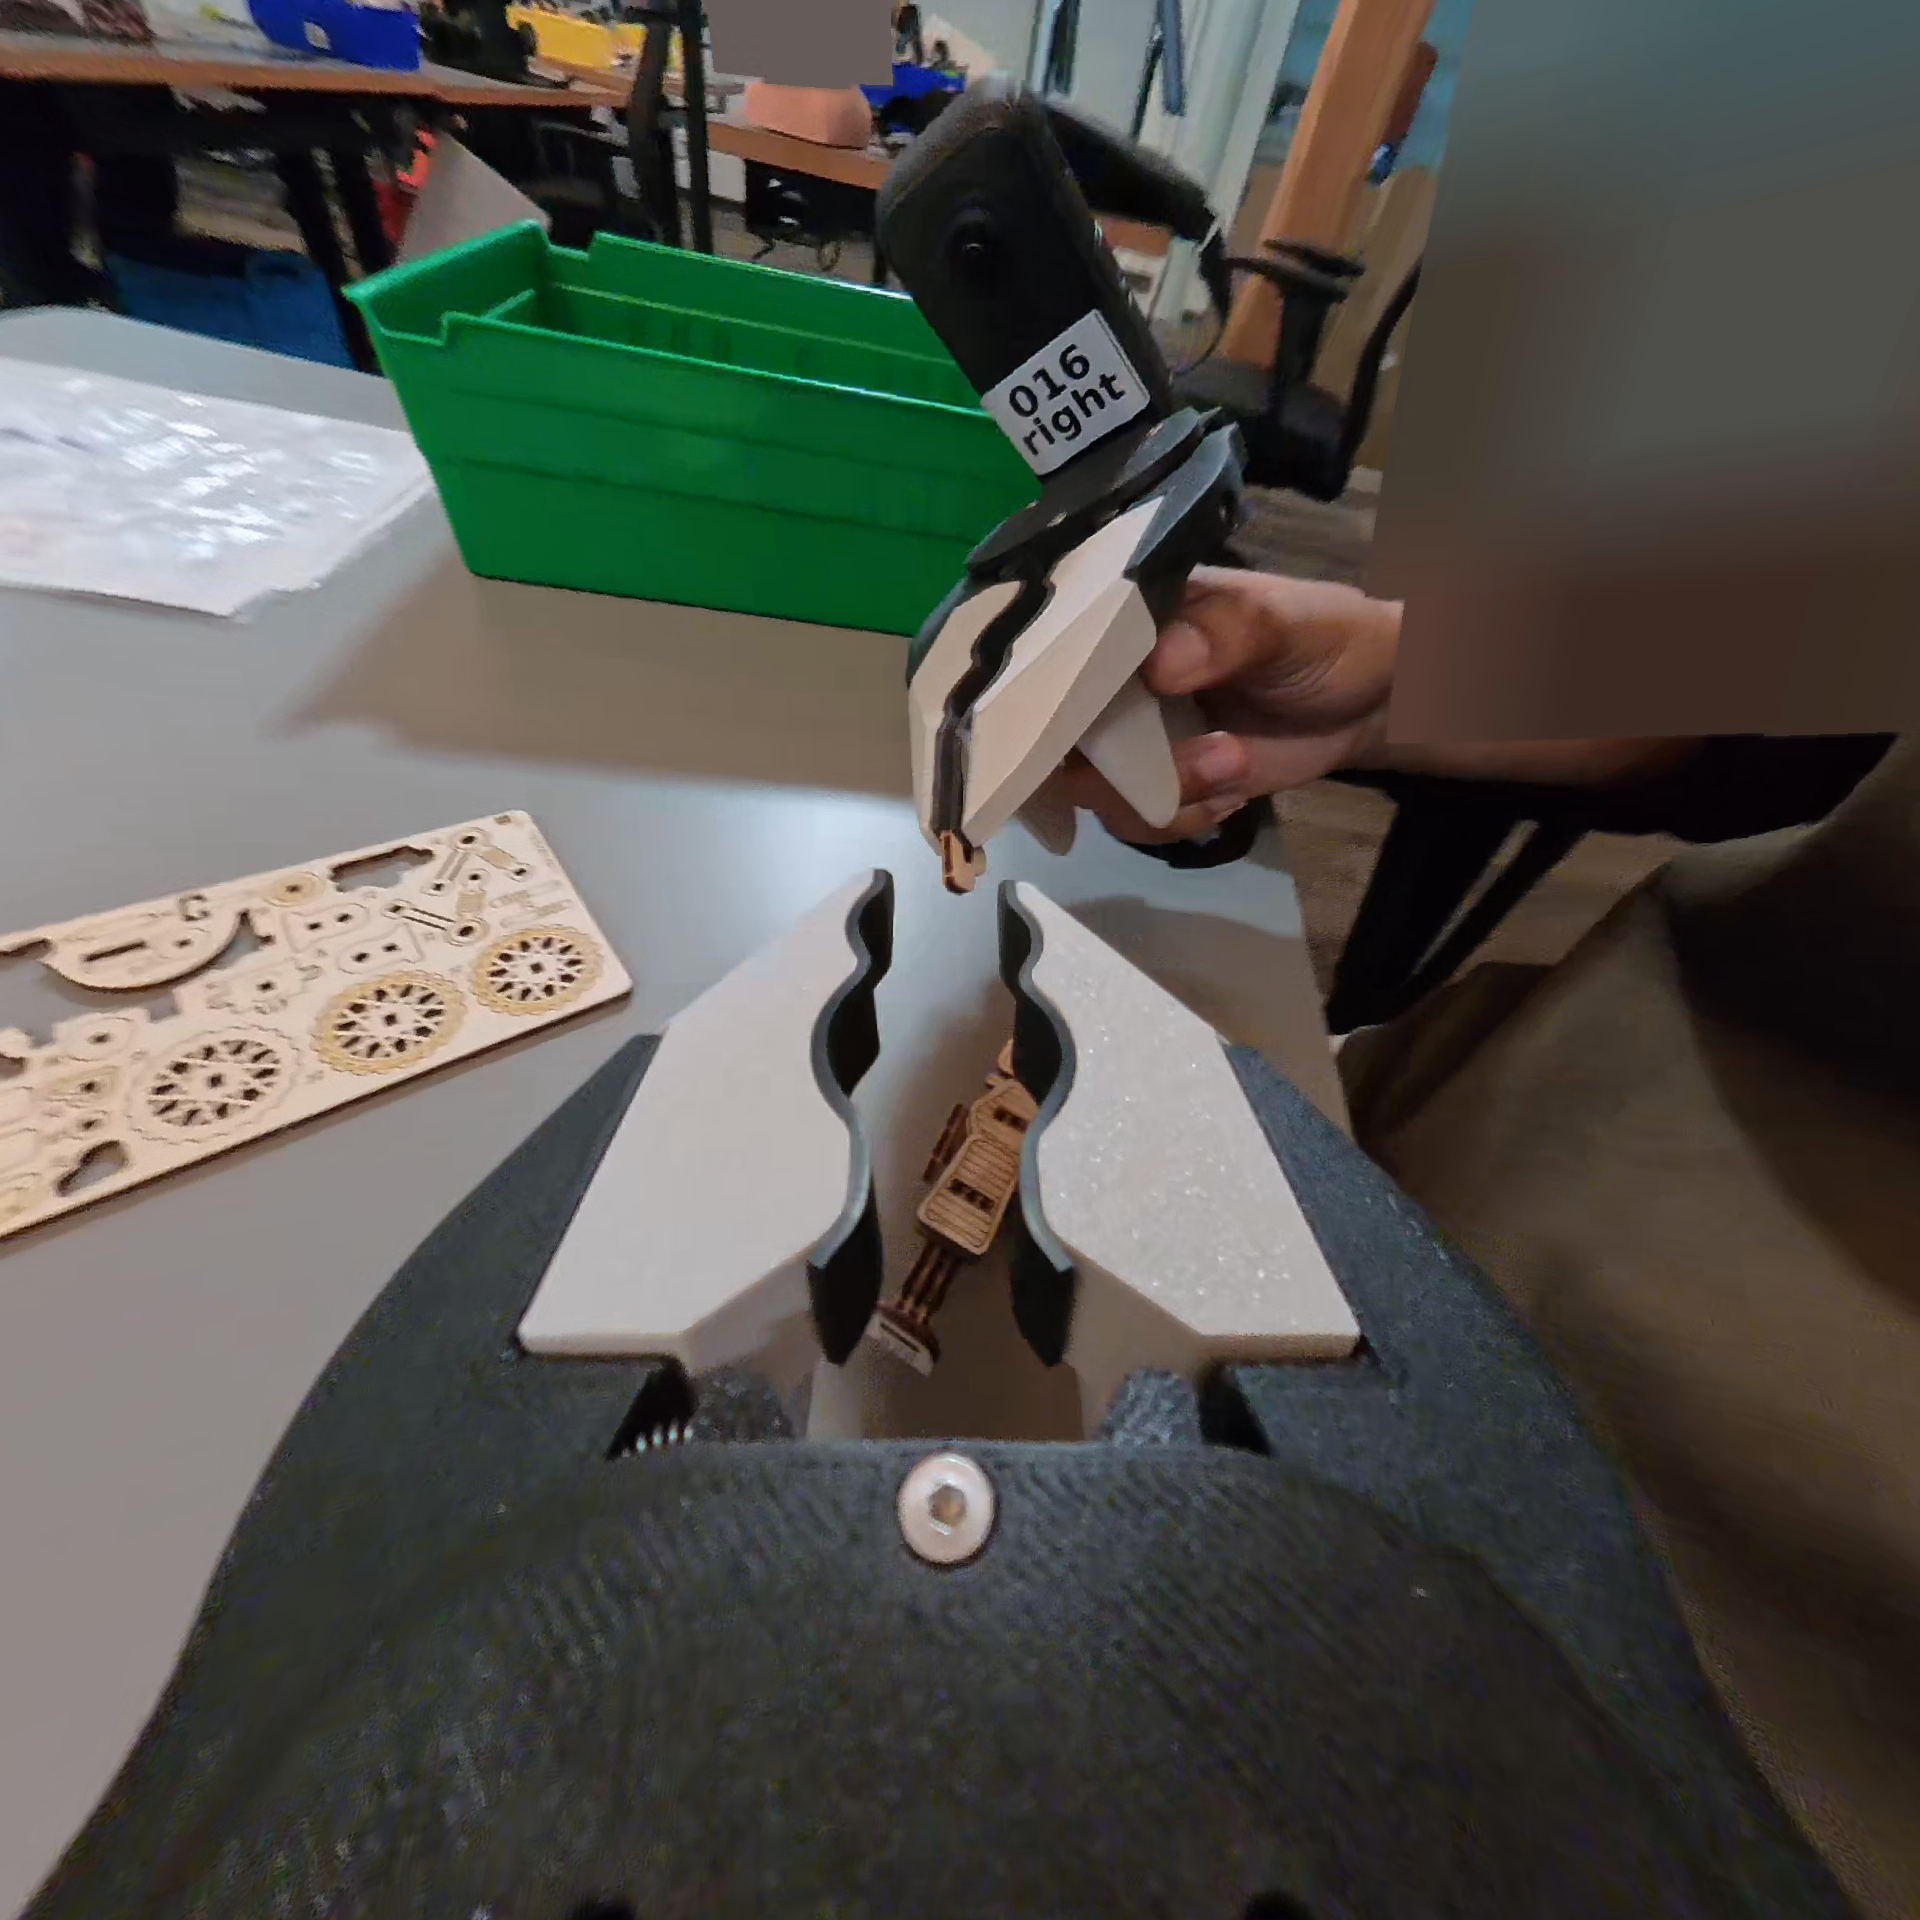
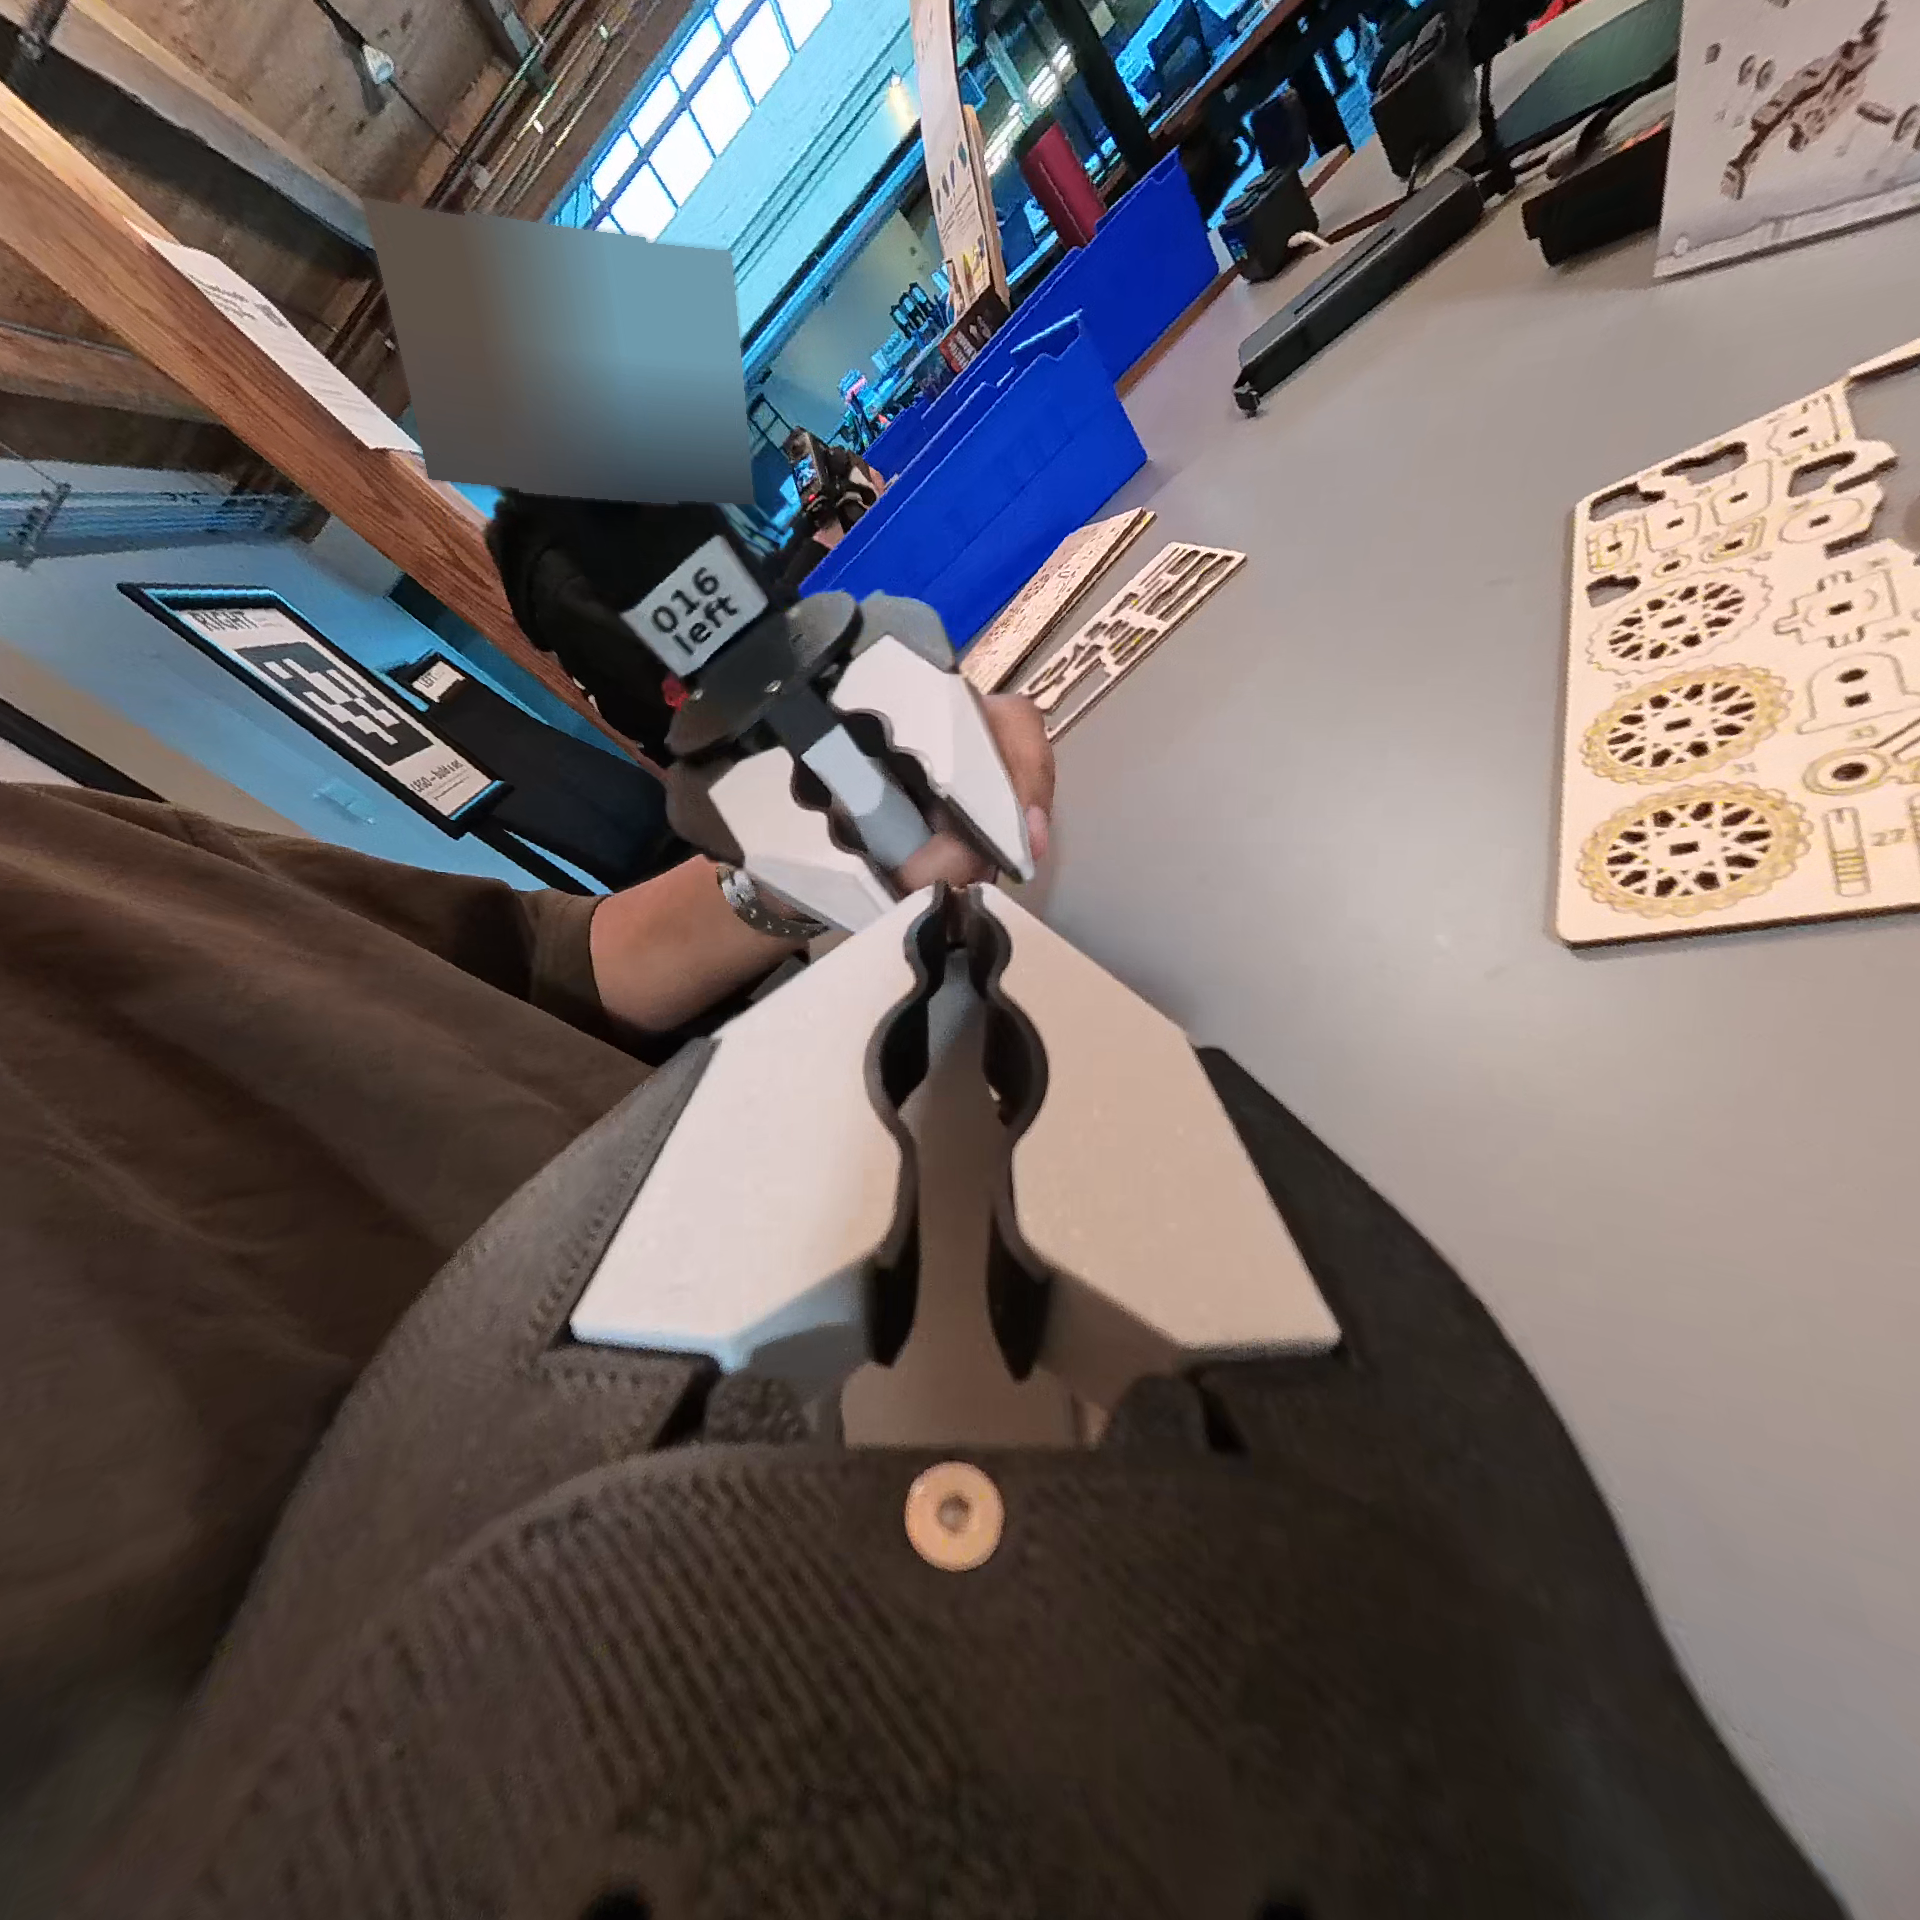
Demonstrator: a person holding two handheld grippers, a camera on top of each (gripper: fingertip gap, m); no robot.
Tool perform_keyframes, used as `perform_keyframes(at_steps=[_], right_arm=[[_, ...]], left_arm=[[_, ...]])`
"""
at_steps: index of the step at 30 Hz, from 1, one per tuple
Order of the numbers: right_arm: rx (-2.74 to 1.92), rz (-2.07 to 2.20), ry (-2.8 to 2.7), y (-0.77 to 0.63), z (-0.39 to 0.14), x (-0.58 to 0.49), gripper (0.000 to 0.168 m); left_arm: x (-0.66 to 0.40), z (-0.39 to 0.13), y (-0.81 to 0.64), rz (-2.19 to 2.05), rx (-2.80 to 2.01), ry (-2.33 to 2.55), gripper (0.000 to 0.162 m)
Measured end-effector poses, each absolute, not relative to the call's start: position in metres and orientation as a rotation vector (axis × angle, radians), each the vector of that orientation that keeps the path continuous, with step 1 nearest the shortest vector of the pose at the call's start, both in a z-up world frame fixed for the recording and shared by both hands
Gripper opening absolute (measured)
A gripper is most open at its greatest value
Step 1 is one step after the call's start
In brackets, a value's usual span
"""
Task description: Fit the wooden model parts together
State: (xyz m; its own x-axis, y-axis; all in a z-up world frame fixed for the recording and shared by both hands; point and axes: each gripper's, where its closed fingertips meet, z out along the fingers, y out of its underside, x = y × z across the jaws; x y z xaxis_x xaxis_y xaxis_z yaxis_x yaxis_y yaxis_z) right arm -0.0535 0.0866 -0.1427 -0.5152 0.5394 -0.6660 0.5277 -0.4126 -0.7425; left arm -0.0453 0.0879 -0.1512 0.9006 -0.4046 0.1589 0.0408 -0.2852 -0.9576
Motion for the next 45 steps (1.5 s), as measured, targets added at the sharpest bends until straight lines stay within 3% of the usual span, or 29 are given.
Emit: perform_keyframes(at_steps=[12,25,32,38,41,45], right_arm=[[-1.75,2.354,-1.53,0.089,-0.144,-0.056,0.001],[-1.736,2.428,-1.512,0.088,-0.139,-0.054,0.004],[-1.492,2.367,-1.539,0.101,-0.116,-0.049,0.013],[-0.878,1.662,-1.915,0.087,-0.116,-0.032,0.018],[-0.744,1.382,-1.955,0.079,-0.125,-0.033,0.019],[-0.662,1.327,-1.961,0.066,-0.123,-0.031,0.012]], left_arm=[[-0.045,-0.151,0.091,0.066,-1.79,0.494,0.007],[-0.044,-0.147,0.09,-0.063,-1.774,0.428,0.005],[-0.045,-0.124,0.087,-0.487,-1.673,0.191,0.005],[-0.036,-0.102,0.07,-1.313,-1.482,-0.011,0.004],[-0.035,-0.11,0.067,-1.429,-1.519,-0.041,0.004],[-0.023,-0.121,0.064,-1.518,-1.584,-0.026,0.004]])
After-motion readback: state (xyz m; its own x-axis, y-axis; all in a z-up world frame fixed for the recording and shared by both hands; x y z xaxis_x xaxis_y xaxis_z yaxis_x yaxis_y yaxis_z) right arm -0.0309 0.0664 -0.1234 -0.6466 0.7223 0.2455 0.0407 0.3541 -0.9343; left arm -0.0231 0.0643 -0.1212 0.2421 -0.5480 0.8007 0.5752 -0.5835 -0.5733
